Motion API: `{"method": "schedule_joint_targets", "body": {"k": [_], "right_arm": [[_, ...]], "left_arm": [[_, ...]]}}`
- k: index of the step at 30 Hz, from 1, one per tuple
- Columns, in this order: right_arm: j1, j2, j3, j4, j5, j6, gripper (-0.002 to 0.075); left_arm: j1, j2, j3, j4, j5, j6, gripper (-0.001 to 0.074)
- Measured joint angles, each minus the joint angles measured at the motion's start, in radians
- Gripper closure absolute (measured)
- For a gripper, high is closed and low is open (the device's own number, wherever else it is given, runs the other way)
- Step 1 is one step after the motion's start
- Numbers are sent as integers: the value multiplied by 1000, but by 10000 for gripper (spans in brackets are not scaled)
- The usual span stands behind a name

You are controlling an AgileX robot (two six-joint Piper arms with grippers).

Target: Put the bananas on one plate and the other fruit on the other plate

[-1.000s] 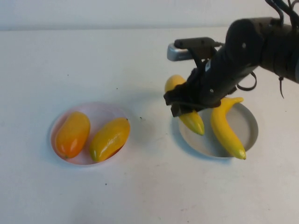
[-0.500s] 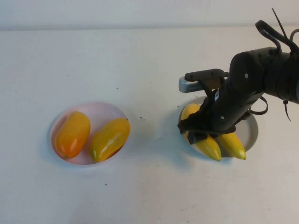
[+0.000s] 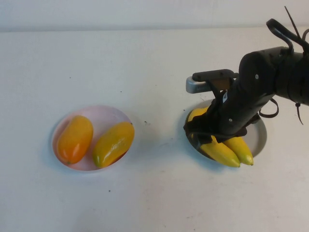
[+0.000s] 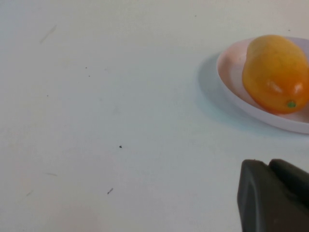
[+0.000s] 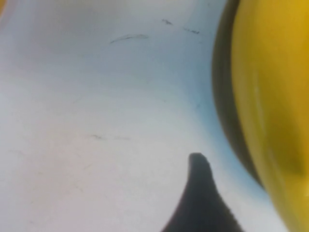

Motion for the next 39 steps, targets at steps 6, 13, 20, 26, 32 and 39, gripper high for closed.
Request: {"method": "schedule_joint_targets", "body": {"k": [6,13,20,26,32,39], "right_arm": [[59,-137,23,-5,32,13,444],[119,-450,208,-1,26,15,709],[119,-737,367,-1,132,-40,739],[119,-907,471,4,274,-50,741],[119,-976,478,-2,350,-105,741],[60,-1032,597,-23,79,-182,741]], "left_arm": [[0,0,0,0,0,0,733],[0,0,0,0,0,0,734],[0,0,0,0,0,0,734],[0,0,0,0,0,0,734],[0,0,0,0,0,0,734],[0,0,0,0,0,0,734]]}}
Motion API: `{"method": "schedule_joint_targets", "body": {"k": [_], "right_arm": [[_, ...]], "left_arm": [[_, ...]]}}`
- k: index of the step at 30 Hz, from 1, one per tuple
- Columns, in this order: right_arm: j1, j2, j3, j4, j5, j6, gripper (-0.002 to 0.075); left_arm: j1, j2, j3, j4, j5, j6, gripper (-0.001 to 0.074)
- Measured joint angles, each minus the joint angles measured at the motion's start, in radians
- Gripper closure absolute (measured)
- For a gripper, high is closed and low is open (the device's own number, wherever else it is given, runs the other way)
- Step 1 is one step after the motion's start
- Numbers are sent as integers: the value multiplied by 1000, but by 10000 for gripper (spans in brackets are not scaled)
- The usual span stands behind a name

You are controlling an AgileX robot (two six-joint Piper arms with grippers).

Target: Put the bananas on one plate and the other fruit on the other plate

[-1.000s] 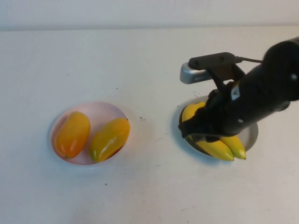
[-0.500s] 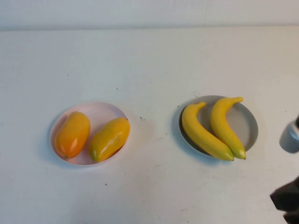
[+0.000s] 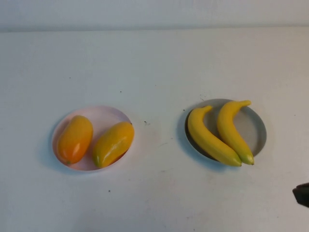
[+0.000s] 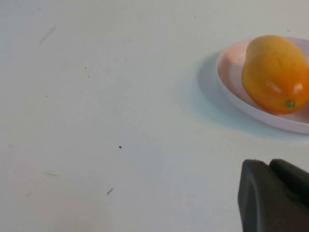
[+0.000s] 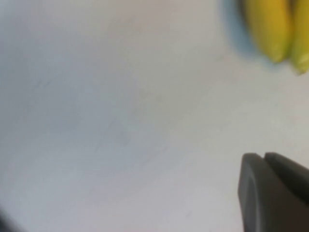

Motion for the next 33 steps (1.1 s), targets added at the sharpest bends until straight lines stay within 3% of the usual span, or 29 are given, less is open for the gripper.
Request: {"method": "schedule_joint_targets", "body": {"k": [7,13,21,26,33], "right_arm": [[-243,-287,455,-2,-538,-4,741],[-386,-569,777,-3,-840,-4,741],[-462,-799,798,-1,-729,-4,741],[-465,-805,798,4,-607,-4,741],[-467,-805,798,11,-588,-4,741]], "left_arm": [[0,0,0,0,0,0,734],[0,0,0,0,0,0,734],[0,0,0,0,0,0,734],[0,0,0,0,0,0,734],[0,0,0,0,0,0,734]]}}
